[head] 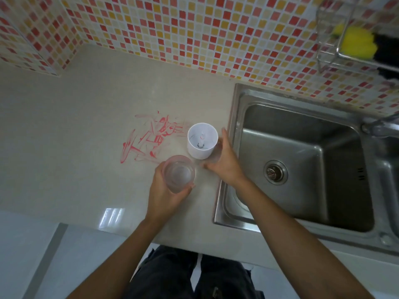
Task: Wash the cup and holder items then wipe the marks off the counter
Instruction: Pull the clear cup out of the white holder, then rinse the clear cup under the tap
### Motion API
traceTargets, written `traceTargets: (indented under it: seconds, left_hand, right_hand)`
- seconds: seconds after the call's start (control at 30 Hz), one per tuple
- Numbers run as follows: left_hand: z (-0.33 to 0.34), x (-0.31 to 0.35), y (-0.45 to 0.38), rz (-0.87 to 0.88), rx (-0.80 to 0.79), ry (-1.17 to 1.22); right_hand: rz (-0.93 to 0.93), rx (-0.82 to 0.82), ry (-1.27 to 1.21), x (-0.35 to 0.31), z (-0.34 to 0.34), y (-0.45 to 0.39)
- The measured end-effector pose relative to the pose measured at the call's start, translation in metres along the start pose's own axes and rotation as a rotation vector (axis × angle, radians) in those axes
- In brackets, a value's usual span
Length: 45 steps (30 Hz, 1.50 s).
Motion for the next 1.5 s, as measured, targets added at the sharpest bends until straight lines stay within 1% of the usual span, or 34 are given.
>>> traceTargets:
  seconds: [0.1,0.2,0.33,0.4,0.5,0.63,0.73,0.83,1.0,1.1,1.27,1.5]
  left_hand:
    - [0.021,0.009,0.016,0.043,-0.078,0.000]
    - [0.050,0.034,0.032,0.098,-0.160,0.011]
    - [0.097,0.073,0.049,0.222,-0.264,-0.030]
    - [0.123,0.083,0.054,0.254,-0.316,-0.082]
    - [0.162,0.082,0.057,0.264,-0.368,-0.240]
    - [0.202,0.095,0.061,0.397,-0.366,-0.519]
    - [0.226,0.094,0.059,0.509,-0.333,-0.793]
    - [0.241,0.091,0.056,0.530,-0.289,-0.962]
    - [0.256,0.101,0.058,0.631,-0.215,-1.061]
    - [0.262,0.103,0.058,0.661,-0.225,-1.130]
    - [0.268,0.113,0.063,0.784,-0.266,-1.296]
    - [0.271,0.124,0.065,0.919,-0.188,-1.424]
  right_hand:
    - [-0.021,0.119,0.060,0.011,-0.034,0.034]
    - [0.005,0.247,0.262,0.047,-0.079,0.084]
    - [0.161,0.248,0.539,0.122,-0.131,0.155]
    - [0.201,0.263,0.661,0.147,-0.160,0.178]
    - [0.224,0.316,0.737,0.167,-0.200,0.191]
    - [0.259,0.281,0.815,0.186,-0.233,0.192]
    - [0.209,0.220,0.837,0.193,-0.236,0.186]
    - [0.162,0.178,0.840,0.197,-0.235,0.182]
    - [0.145,0.159,0.855,0.197,-0.236,0.181]
    - [0.147,0.158,0.849,0.197,-0.236,0.181]
    - [0.139,0.139,0.865,0.196,-0.237,0.182]
    - [0.147,0.109,0.896,0.197,-0.236,0.181]
Point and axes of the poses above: each hand's wrist, its own y-axis away from the middle knuckle, its own z-axis out of the palm, x = y × z, the point moved 4 cm from there along -y, towards the middle knuckle, and after that the axes turned 8 degrees about -y, right-handed, at the moved point
